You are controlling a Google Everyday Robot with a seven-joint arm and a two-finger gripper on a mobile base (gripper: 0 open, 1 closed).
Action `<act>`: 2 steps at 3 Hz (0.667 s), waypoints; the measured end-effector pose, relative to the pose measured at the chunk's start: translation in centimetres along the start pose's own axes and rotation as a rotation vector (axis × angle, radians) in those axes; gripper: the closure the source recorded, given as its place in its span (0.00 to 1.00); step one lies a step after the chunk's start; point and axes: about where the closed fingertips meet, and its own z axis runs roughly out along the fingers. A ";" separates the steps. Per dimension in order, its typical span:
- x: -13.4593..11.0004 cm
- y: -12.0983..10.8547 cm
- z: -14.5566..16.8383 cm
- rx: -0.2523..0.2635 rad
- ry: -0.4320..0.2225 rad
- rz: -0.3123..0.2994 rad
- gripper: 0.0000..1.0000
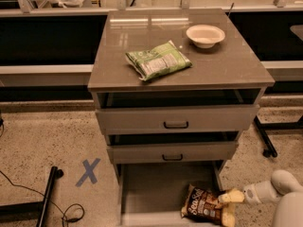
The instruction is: Pick brown chip bag from bottom drawer and place on counter
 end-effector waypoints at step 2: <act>0.1 -1.6 3.2 -0.015 -0.029 0.037 0.42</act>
Offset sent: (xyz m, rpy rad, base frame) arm 0.0091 0.0075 -0.0453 0.0415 -0.0270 -0.0465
